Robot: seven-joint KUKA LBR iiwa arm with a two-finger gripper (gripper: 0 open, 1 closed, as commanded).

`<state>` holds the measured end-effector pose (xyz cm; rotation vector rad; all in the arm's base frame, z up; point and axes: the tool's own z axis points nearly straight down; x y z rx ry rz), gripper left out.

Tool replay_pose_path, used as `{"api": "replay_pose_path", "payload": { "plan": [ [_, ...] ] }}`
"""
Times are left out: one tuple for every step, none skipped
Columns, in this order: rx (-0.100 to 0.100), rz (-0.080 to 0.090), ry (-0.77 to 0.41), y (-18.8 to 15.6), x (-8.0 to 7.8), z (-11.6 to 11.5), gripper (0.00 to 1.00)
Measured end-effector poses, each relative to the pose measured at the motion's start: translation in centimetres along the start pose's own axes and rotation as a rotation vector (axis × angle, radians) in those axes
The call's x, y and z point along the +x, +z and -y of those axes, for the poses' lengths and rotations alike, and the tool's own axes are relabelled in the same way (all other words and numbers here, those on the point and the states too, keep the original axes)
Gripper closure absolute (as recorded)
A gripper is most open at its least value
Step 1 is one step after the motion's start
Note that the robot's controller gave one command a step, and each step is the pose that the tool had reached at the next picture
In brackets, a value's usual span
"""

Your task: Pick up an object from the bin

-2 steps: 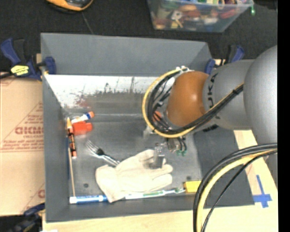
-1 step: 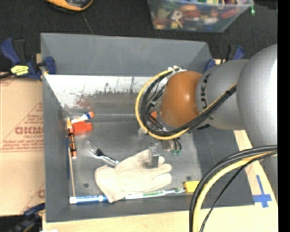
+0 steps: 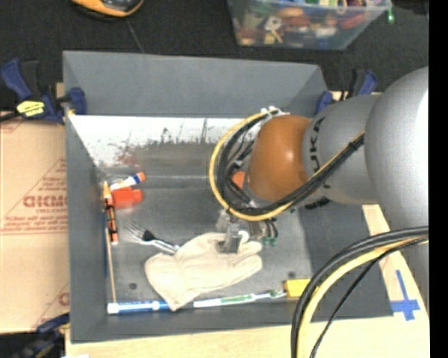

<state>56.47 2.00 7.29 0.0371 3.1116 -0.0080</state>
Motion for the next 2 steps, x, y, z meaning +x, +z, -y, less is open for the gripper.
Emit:
{"api": "replay_pose_path", "payload": {
  "plan": [
    [0.000, 0.000, -0.001, 0.0, 0.0, 0.0, 1.00],
    [0.000, -0.003, 0.022, -8.7, 0.3, -1.4, 1.00]
  ]
}}
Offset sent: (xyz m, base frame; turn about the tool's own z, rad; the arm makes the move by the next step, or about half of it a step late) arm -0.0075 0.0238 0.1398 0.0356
